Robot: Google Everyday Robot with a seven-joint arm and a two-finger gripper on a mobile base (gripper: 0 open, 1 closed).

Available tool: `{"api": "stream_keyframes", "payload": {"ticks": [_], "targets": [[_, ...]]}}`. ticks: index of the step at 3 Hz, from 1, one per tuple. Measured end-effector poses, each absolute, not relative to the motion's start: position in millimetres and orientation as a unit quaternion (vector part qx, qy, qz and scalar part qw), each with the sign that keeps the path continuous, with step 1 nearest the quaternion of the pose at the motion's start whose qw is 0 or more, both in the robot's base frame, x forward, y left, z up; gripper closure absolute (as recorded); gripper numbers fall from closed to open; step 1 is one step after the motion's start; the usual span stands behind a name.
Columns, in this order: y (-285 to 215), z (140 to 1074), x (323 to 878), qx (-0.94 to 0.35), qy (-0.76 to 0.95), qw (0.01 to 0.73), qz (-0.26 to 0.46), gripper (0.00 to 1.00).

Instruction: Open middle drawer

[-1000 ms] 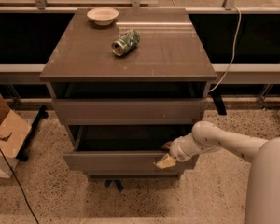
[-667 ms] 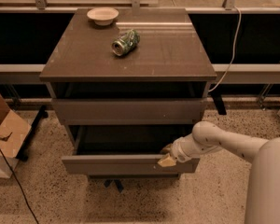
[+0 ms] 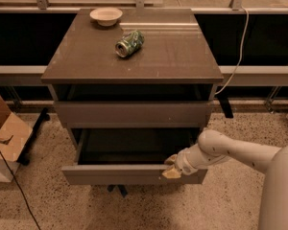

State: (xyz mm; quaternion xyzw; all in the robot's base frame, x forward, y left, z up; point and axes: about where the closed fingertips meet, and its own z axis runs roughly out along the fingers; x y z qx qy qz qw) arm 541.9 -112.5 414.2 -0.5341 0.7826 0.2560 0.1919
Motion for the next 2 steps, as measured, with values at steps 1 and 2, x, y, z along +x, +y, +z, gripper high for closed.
{"api": "stream_keyframes", "payload": {"ticks": [1, 2], "targets": [[-112.9, 417.4, 544.7, -0.534, 0.783, 0.192, 0.256, 0.34], [-112.9, 417.4, 544.7, -0.534, 0.783, 0.192, 0.256, 0.11]]}}
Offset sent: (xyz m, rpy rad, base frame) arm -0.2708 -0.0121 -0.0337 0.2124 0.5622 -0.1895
